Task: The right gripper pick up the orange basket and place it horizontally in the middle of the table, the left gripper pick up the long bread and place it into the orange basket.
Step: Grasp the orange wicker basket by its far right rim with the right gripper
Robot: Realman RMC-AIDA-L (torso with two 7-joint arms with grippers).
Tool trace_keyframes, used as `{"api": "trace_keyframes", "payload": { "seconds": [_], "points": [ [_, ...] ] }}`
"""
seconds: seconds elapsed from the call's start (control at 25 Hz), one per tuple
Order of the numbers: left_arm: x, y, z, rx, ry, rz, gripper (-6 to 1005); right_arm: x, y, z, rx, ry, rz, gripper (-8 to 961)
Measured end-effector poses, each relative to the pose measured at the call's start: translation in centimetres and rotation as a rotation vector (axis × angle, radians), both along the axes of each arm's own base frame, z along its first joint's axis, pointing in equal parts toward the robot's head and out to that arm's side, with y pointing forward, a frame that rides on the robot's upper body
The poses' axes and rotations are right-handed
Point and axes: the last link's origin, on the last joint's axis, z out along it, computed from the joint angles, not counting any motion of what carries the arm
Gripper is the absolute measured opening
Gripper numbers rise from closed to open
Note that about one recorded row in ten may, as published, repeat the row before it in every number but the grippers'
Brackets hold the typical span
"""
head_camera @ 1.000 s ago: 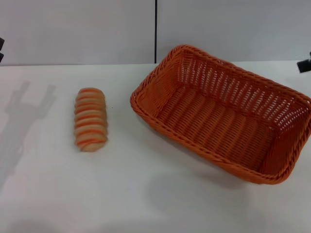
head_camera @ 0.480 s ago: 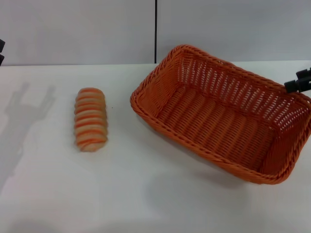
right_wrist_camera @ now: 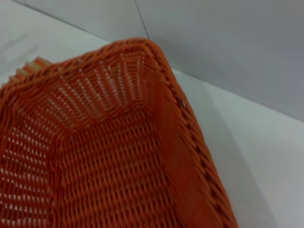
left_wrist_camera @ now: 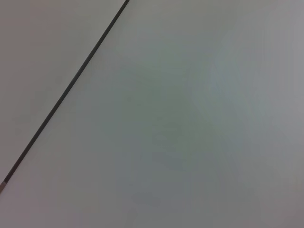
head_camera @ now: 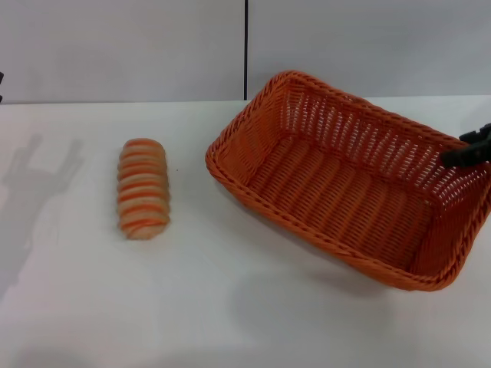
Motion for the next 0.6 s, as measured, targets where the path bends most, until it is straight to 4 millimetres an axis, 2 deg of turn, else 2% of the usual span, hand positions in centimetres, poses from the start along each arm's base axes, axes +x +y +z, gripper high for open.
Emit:
{"api": "trace_keyframes", "payload": {
  "seconds": [0.2,0.6],
  "points": [
    [-0.11,-0.23,0.03,0.001,-0.002,0.003,846,0.47,0.0,-0.94,-0.018,-0.009,-0.021,649],
    [-0.25,-0.34,0.06,0.0,-0.002,0.009,845,0.38,-0.04,-0.67,-0.007,-0.021,0.0,455]
  ]
}}
